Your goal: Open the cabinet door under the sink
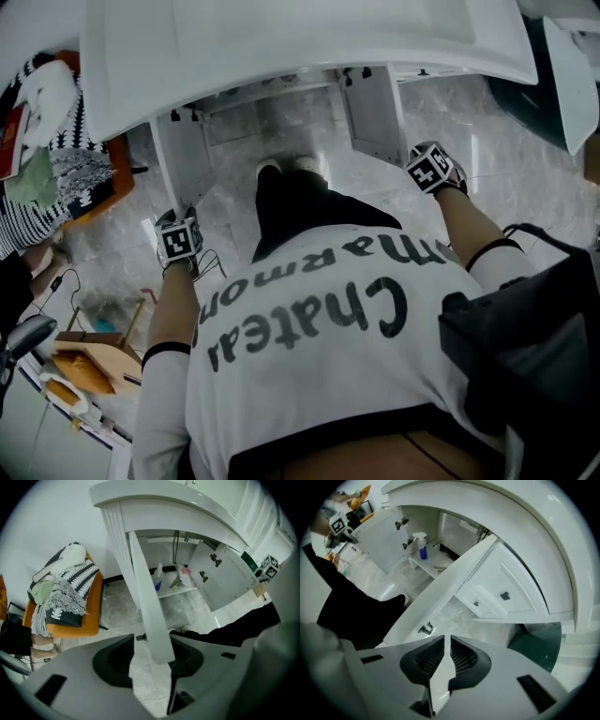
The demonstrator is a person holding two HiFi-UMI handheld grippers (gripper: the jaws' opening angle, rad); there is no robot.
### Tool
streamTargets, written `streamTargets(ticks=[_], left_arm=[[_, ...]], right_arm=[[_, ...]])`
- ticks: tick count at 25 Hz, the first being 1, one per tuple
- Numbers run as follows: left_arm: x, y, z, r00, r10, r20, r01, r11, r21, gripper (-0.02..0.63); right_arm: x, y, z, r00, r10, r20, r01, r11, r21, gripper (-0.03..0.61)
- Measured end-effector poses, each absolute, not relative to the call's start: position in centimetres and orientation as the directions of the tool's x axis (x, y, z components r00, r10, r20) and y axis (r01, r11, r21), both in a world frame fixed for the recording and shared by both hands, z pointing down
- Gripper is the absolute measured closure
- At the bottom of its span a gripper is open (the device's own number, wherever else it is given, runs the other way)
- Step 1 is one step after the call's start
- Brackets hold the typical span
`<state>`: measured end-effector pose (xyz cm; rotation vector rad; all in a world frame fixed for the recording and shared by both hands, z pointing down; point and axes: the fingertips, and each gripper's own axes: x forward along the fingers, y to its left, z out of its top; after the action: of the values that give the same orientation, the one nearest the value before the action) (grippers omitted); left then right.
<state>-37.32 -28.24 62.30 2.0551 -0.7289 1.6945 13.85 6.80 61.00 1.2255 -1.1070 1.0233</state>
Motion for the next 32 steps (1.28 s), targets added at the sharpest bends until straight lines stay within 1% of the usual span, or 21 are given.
streamTargets(ticks=[2,4,8,13,15,16,18,19,21,24,27,29,32], left_arm=[[-37.3,-28.4,61.4,0.135,-0.16,0.978,-0.627,-0.778,-0.041,0.431],[-37.3,-28.3,60.7,0.114,-0.161,0.98,-0.644,-0.763,-0.05,0.431],[-36.8,-28.7,58.8,0.112,-0.206,0.972,-0.648,-0.756,-0.086,0.432],[-36.1,-29.1,56.5,0.211,-0.256,0.943,-0.686,-0.726,-0.044,0.433],[-35.5,-29.9,54.8,0.255,-0.282,0.925,-0.718,-0.696,-0.014,0.447],[-35.1,-30.5,53.7,0.275,-0.298,0.914,-0.737,-0.676,0.002,0.464],[-33.7,-32.1,51.3,0.331,-0.345,0.878,-0.77,-0.636,0.04,0.483],[-32.5,-33.0,49.9,0.37,-0.369,0.853,-0.779,-0.623,0.069,0.506],[-29.2,-34.3,46.9,0.465,-0.397,0.791,-0.768,-0.625,0.139,0.528],[-23.5,-35.3,41.5,0.604,-0.412,0.682,-0.687,-0.703,0.184,0.544],[-18.6,-35.2,35.5,0.712,-0.398,0.578,-0.565,-0.814,0.135,0.554],[-16.1,-35.0,31.4,0.773,-0.386,0.504,-0.503,-0.857,0.114,0.566],[-13.1,-34.2,25.5,0.865,-0.349,0.36,-0.432,-0.883,0.185,0.575]], right_arm=[[14.1,6.2,60.0,0.18,-0.028,0.983,-0.983,-0.027,0.179,0.532],[14.3,5.4,59.0,0.178,-0.053,0.983,-0.98,-0.096,0.173,0.532],[14.0,3.9,57.6,0.192,-0.089,0.977,-0.974,-0.136,0.179,0.543],[14.1,2.0,55.7,0.217,-0.157,0.963,-0.959,-0.216,0.181,0.543],[13.7,1.0,53.8,0.22,-0.197,0.955,-0.949,-0.27,0.163,0.543],[13.5,-0.2,52.5,0.218,-0.238,0.946,-0.948,-0.284,0.147,0.543],[12.7,-4.3,49.2,0.202,-0.372,0.906,-0.961,-0.254,0.11,0.543],[12.1,-6.5,47.5,0.18,-0.438,0.881,-0.971,-0.223,0.087,0.543],[10.7,-10.6,44.2,0.121,-0.539,0.833,-0.985,-0.171,0.033,0.543],[8.5,-16.2,38.8,0.043,-0.688,0.725,-0.993,-0.112,-0.047,0.543],[5.9,-20.8,33.3,-0.048,-0.815,0.577,-0.99,-0.038,-0.136,0.546],[4.8,-23.0,29.8,-0.111,-0.873,0.474,-0.978,0.011,-0.209,0.552],[3.5,-25.0,24.7,-0.22,-0.923,0.317,-0.935,0.107,-0.337,0.56]])
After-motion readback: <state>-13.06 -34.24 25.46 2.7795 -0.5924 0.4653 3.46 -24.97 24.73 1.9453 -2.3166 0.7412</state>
